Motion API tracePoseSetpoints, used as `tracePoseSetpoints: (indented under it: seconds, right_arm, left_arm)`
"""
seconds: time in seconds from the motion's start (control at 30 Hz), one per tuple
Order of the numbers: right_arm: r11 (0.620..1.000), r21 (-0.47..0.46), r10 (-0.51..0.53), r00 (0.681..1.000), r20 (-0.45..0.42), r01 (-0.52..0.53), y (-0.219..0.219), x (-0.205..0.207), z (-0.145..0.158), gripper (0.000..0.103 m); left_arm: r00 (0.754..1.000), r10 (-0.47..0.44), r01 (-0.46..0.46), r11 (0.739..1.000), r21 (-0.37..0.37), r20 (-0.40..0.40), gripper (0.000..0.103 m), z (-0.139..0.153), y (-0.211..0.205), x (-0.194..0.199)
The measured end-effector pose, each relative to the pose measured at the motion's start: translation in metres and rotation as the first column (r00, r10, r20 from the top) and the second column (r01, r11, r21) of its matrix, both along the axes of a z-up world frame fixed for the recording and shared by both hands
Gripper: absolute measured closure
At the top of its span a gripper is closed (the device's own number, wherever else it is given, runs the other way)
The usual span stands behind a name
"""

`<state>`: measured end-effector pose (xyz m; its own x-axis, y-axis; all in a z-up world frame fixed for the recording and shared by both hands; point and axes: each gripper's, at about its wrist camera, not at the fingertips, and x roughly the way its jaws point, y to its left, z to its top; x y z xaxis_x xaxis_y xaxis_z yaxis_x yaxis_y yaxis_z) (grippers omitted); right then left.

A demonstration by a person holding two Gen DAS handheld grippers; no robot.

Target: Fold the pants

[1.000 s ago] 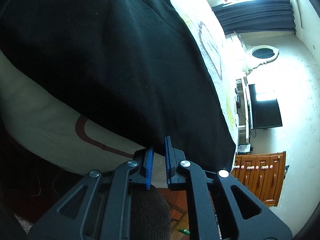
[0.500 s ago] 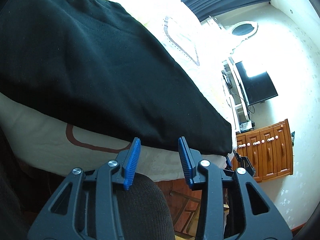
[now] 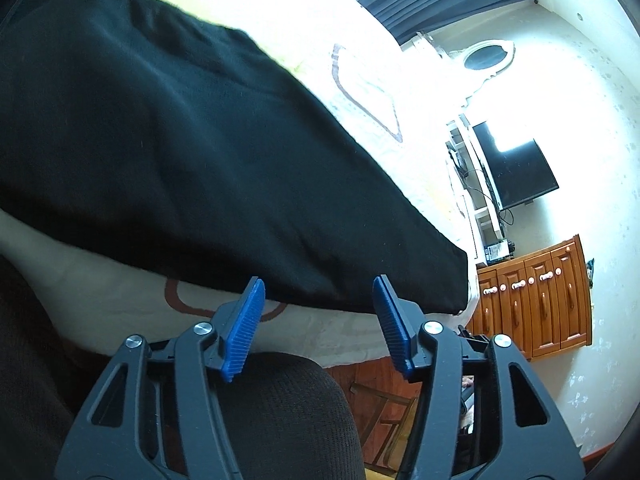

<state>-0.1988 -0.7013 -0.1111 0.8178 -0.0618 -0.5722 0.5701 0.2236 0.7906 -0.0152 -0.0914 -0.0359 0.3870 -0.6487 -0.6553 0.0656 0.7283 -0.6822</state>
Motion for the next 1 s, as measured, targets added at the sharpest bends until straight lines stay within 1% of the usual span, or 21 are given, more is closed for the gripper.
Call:
tracePoseSetpoints:
  seconds: [0.03,0.07,0.1,0.17,0.23,0.27,0.33,0.37,0.43,0.5,0.53,0.57,0.6,0.67,0.7,0.73,0.77,0.8,0.87,0.93,1.0]
  right_arm:
    - [0.999,-0.039,0.032,0.999,0.021,-0.031,-0.002,0.005,0.011,0.062]
    - [0.994,-0.081,0.075,0.996,0.042,-0.071,-0.005,0.014,0.025,0.052]
    - [0.986,-0.114,0.127,0.990,0.064,-0.120,-0.009,0.026,0.036,0.037]
    - [0.967,-0.166,0.211,0.972,0.106,-0.192,-0.016,0.052,0.056,0.035]
    - [0.943,-0.168,0.307,0.945,0.117,-0.286,-0.027,0.085,0.064,0.030]
    - [0.930,-0.160,0.349,0.932,0.098,-0.331,-0.034,0.102,0.063,0.030]
    - [0.907,-0.186,0.382,0.924,-0.015,-0.378,-0.041,0.130,0.064,0.030]
    - [0.894,-0.172,0.411,0.910,-0.050,-0.413,-0.045,0.142,0.059,0.030]
    - [0.884,-0.092,0.451,0.888,-0.091,-0.458,-0.050,0.160,0.044,0.029]
    - [0.857,-0.014,0.514,0.857,-0.038,-0.515,-0.048,0.173,0.035,0.027]
    - [0.830,0.026,0.558,0.830,-0.002,-0.558,-0.040,0.178,0.030,0.027]
    - [0.800,0.052,0.598,0.802,0.003,-0.597,-0.027,0.181,0.025,0.027]
    - [0.786,0.031,0.618,0.785,-0.043,-0.618,-0.019,0.184,0.027,0.027]
    - [0.767,0.006,0.638,0.762,-0.109,-0.642,-0.009,0.189,0.032,0.035]
    - [0.764,0.023,0.641,0.756,-0.130,-0.644,-0.007,0.191,0.031,0.059]
    - [0.756,0.044,0.652,0.744,-0.149,-0.653,-0.003,0.192,0.029,0.076]
    - [0.749,0.045,0.657,0.731,-0.181,-0.662,0.002,0.192,0.028,0.077]
    - [0.751,0.038,0.651,0.731,-0.203,-0.659,0.005,0.193,0.030,0.078]
    - [0.769,0.039,0.632,0.749,-0.196,-0.639,0.008,0.192,0.038,0.080]
    - [0.780,0.039,0.623,0.768,-0.151,-0.625,0.016,0.196,0.052,0.080]
    - [0.779,0.034,0.626,0.775,-0.086,-0.626,0.024,0.197,0.069,0.080]
  left_arm:
    - [1.000,-0.003,0.003,1.000,0.005,0.020,0.040,0.005,0.003,0.003]
    - [0.999,-0.006,0.006,1.000,0.007,0.044,0.032,0.009,0.006,0.005]
    - [0.998,-0.007,0.006,1.000,0.006,0.069,0.028,0.014,0.011,0.009]
    - [0.995,0.009,-0.010,1.000,0.004,0.096,0.012,0.023,0.021,0.018]
    - [0.994,0.050,-0.049,0.999,-0.010,0.093,0.010,0.027,0.036,0.029]
    - [0.994,0.064,-0.063,0.998,-0.012,0.087,0.010,0.028,0.044,0.036]
    - [0.992,0.101,-0.101,0.995,-0.005,0.074,0.010,0.029,0.063,0.048]
    - [0.991,0.115,-0.115,0.993,0.002,0.065,0.010,0.027,0.074,0.055]
    - [0.988,0.148,-0.150,0.988,0.042,0.051,0.010,0.026,0.092,0.065]
    - [0.981,0.189,-0.192,0.977,0.088,0.048,0.010,0.024,0.112,0.070]
    - [0.976,0.210,-0.214,0.972,0.098,0.048,0.010,0.022,0.123,0.072]
    - [0.973,0.229,-0.232,0.967,0.108,0.042,0.010,0.020,0.134,0.073]
    - [0.967,0.253,-0.255,0.960,0.119,0.034,0.010,0.016,0.146,0.074]
    - [0.956,0.294,-0.294,0.947,0.130,0.026,0.010,0.011,0.172,0.075]
    - [0.952,0.306,-0.306,0.942,0.134,0.023,0.010,0.010,0.182,0.076]
    - [0.950,0.313,-0.313,0.939,0.141,0.019,0.010,0.008,0.190,0.077]
    - [0.947,0.320,-0.319,0.935,0.154,0.015,0.010,0.006,0.197,0.078]
    - [0.945,0.326,-0.323,0.932,0.163,0.013,0.010,0.004,0.209,0.078]
    - [0.945,0.327,-0.322,0.931,0.169,0.004,0.010,0.000,0.220,0.078]
    - [0.948,0.317,-0.309,0.937,0.165,-0.024,0.010,-0.007,0.226,0.079]
    - [0.955,0.295,-0.288,0.949,0.126,-0.039,0.010,-0.013,0.233,0.078]
